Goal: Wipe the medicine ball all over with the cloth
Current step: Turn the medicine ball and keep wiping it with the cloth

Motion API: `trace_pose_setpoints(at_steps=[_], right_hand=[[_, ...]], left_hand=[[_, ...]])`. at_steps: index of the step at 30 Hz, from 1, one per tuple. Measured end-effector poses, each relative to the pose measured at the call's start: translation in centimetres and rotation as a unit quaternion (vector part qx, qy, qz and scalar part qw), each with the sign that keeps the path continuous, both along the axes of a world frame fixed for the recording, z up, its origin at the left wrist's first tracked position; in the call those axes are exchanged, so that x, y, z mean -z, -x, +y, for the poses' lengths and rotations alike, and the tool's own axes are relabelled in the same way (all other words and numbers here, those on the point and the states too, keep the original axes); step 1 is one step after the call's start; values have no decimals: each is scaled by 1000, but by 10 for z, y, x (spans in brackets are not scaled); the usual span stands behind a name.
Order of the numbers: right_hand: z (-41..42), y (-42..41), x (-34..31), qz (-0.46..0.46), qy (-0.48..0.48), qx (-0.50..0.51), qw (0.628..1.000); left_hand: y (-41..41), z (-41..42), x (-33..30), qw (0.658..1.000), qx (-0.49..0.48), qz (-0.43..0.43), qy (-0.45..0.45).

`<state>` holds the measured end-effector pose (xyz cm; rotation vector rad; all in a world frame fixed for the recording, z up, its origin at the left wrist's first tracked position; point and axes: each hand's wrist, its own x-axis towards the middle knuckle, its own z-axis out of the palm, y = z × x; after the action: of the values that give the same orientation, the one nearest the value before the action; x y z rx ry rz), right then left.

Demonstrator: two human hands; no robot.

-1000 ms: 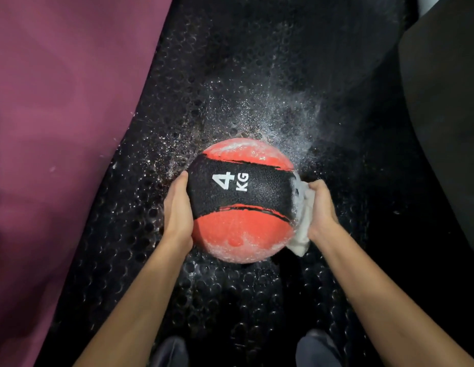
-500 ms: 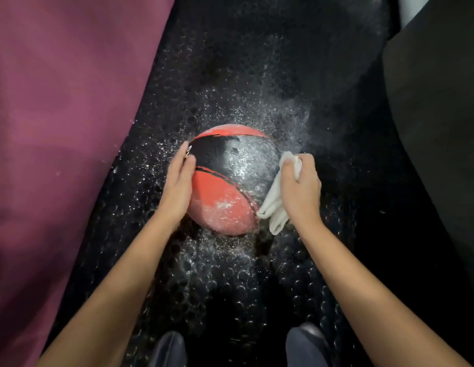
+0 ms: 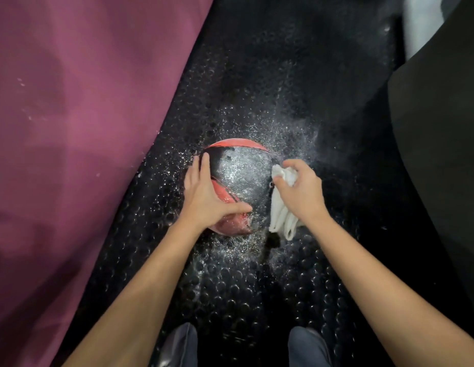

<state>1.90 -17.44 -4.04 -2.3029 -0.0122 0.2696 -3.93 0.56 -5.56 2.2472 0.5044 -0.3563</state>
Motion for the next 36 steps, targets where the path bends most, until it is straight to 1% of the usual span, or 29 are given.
trace_pose_setpoints(at_steps=[2, 5, 8, 10, 13, 15, 18, 20, 22, 24, 25, 27, 28, 29, 31, 33, 34, 36], right_hand=[[-2, -7, -13, -30, 10, -26, 999], [2, -20, -27, -86, 23, -122, 989], [4, -32, -18, -123, 98, -207, 966], [0, -35, -6, -130, 131, -229, 956], [-12, -31, 4, -138, 146, -204, 958], [-17, -17, 4, -168, 151, -186, 956], [-16, 9, 0, -237, 154, -216, 935], [-14, 6, -1, -264, 179, -227, 920], [-12, -6, -3, -268, 198, -179, 926], [-9, -7, -4, -260, 196, -138, 936], [-8, 0, -2, -262, 192, -147, 934], [-7, 21, 1, -299, 196, -201, 912], [-10, 25, 3, -317, 205, -221, 899], [-14, 21, 3, -319, 217, -225, 895], [-18, 2, 2, -294, 246, -181, 906], [-19, -8, 0, -268, 247, -115, 924], [-18, -3, -1, -271, 237, -104, 927], [-18, 18, 3, -301, 228, -143, 915]], left_hand=[[2, -8, 1, 1000, 8, -11, -18], [4, -17, 5, 999, 31, 4, -13], [4, -23, 5, 997, 70, 6, -25], [3, -27, 4, 994, 102, 4, -47], [0, -36, 4, 987, 138, 5, -78], [-3, -41, 4, 984, 150, 7, -94], [-5, -41, 4, 983, 153, 10, -102], [-3, -41, 3, 983, 149, 20, -106], [1, -46, 2, 983, 143, 26, -113], [1, -50, 2, 983, 139, 20, -119], [0, -50, 3, 984, 137, 20, -114], [-2, -49, 3, 986, 131, 20, -103], [-2, -50, 4, 986, 131, 18, -104], [-2, -53, 3, 985, 133, 20, -109], [-1, -62, 1, 983, 136, 25, -122], [-2, -70, 0, 982, 139, 27, -128], [-5, -72, -1, 982, 141, 28, -127], [-8, -72, -2, 982, 139, 29, -125]])
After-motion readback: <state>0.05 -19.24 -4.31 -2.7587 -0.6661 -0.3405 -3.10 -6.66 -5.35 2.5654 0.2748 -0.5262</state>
